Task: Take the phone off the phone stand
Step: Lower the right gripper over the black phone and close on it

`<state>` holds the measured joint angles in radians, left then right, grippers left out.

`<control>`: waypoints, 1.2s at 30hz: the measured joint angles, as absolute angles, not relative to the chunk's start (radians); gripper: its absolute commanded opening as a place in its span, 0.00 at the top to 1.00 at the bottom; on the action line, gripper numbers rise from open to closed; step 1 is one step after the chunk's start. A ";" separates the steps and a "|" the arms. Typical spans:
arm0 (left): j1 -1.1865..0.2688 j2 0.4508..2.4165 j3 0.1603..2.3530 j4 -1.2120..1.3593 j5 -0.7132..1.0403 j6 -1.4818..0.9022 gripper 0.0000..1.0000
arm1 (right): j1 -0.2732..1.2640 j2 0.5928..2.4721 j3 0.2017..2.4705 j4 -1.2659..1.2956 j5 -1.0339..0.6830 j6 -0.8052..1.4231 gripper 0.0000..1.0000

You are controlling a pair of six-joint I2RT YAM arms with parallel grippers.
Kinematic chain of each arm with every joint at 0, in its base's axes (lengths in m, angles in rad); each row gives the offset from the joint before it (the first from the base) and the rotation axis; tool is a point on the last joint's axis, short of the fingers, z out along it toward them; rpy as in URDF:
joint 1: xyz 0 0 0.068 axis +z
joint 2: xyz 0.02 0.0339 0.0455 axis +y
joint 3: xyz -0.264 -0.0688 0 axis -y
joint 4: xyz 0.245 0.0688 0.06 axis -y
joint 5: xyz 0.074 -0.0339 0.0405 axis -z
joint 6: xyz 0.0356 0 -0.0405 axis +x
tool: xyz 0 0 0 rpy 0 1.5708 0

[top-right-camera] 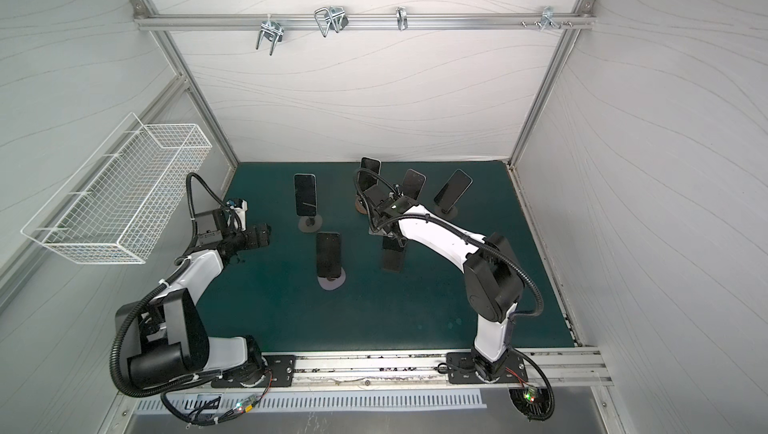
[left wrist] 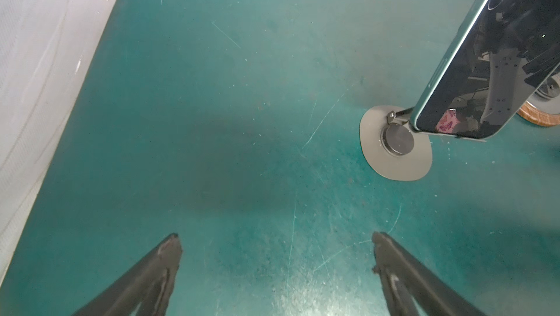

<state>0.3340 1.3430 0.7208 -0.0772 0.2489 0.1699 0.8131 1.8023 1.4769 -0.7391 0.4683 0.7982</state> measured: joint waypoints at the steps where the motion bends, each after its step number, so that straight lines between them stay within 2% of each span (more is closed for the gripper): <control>1: 0.334 1.343 0.721 -0.076 0.249 0.170 0.00 | 0.813 1.803 1.473 -0.736 0.468 0.796 0.11; 10: 0.334 1.343 0.721 -0.077 0.252 0.173 0.00 | 0.813 1.803 1.403 -0.695 0.471 0.797 0.09; 27: 0.334 1.343 0.721 -0.077 0.253 0.173 0.00 | 0.813 1.797 1.333 -0.607 0.479 0.819 0.31; 36: 0.334 1.343 0.721 -0.077 0.253 0.173 0.00 | 0.813 1.784 1.315 -0.592 0.481 0.818 0.34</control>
